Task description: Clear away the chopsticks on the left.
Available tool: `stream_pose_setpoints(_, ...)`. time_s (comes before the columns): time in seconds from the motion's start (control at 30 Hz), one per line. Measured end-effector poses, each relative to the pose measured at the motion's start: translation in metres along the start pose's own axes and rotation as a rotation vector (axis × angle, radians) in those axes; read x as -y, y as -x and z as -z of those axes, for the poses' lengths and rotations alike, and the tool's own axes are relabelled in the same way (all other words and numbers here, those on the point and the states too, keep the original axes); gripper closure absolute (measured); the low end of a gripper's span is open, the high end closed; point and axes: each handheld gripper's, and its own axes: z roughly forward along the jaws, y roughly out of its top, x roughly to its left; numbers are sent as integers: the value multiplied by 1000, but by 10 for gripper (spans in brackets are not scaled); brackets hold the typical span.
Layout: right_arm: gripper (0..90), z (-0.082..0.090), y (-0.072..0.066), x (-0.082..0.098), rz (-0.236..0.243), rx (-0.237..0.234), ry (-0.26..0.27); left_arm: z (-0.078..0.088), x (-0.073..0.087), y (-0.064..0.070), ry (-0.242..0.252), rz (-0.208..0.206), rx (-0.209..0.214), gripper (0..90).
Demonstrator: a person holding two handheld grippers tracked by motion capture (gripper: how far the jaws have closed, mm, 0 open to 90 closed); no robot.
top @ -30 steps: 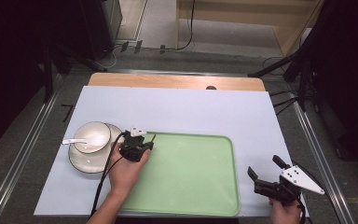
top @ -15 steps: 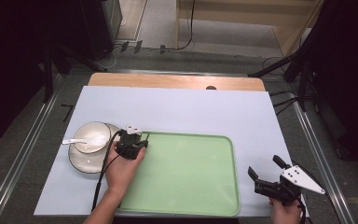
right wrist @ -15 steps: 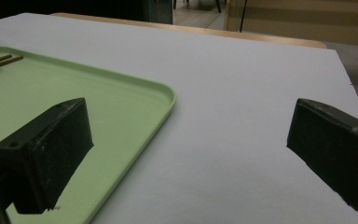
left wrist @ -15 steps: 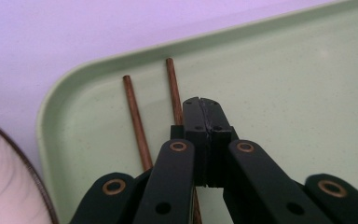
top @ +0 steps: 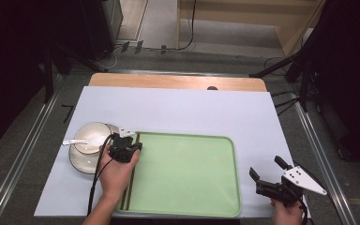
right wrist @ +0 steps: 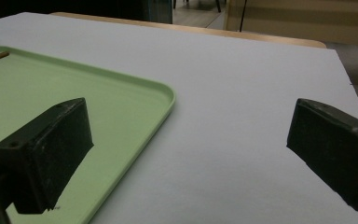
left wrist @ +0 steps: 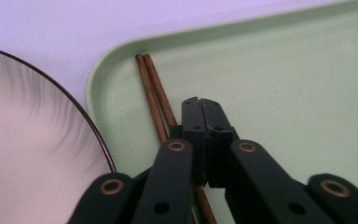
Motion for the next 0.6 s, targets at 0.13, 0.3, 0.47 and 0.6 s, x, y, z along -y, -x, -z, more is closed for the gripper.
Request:
stream_pose_setpoints(0.13,0,0,0,0,-2,0,-1,9,-1,0,44,2,53,773)
stream_pose_setpoints(0.3,0,1,0,0,-5,2,-1,20,-1,-1,98,-37,170,530)
stream_pose_setpoints(0.47,0,1,1,0,1,3,3,38,4,-2,120,-105,225,123)
stream_pose_setpoints(0.6,0,1,1,1,-2,6,0,54,13,-8,162,-120,274,0)
